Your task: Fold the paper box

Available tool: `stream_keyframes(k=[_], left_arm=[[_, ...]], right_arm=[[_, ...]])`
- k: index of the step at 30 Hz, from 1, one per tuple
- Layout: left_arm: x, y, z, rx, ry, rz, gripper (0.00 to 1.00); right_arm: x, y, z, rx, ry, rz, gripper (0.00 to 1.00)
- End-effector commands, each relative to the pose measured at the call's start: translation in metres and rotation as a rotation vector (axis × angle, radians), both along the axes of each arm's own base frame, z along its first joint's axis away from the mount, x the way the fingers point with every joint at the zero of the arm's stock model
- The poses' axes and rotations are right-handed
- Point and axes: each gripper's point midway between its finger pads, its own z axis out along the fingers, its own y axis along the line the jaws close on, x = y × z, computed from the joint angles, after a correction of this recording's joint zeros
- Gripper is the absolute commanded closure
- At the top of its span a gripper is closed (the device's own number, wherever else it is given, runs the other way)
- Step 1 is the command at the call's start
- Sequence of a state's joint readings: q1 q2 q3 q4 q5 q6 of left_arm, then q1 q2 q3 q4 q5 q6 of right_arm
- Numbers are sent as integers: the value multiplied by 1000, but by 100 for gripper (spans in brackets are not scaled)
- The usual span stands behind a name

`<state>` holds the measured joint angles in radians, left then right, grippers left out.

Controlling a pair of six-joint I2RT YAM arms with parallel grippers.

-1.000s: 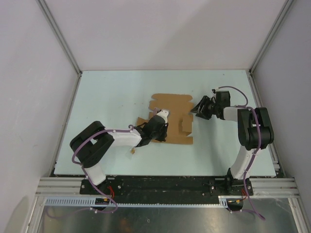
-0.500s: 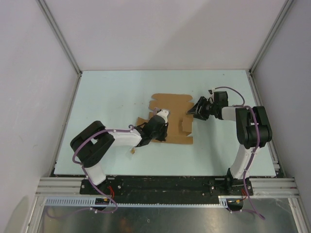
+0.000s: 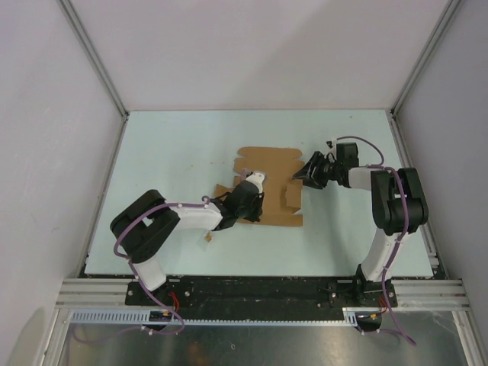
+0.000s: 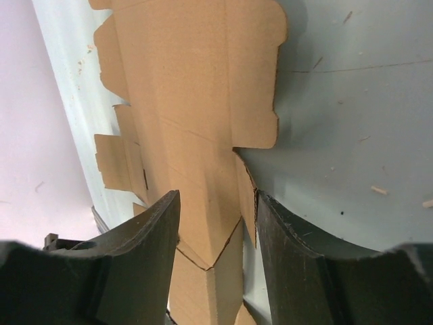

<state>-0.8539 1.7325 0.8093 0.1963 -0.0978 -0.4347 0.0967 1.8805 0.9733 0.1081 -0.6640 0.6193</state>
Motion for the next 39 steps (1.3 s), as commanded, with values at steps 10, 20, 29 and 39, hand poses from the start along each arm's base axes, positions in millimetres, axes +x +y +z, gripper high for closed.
stream_keyframes(k=[10, 20, 29, 39], left_arm=[[2, 1, -3, 4, 3, -6, 100], [1, 2, -5, 5, 7, -4, 100], [0, 5, -7, 13, 8, 0, 100], [-2, 6, -7, 9, 14, -2, 100]], right_arm=[[3, 18, 46, 105, -75, 49, 48], [4, 41, 41, 159, -68, 80, 50], [5, 47, 26, 159, -42, 73, 54], [9, 45, 8, 122, -27, 49, 55]])
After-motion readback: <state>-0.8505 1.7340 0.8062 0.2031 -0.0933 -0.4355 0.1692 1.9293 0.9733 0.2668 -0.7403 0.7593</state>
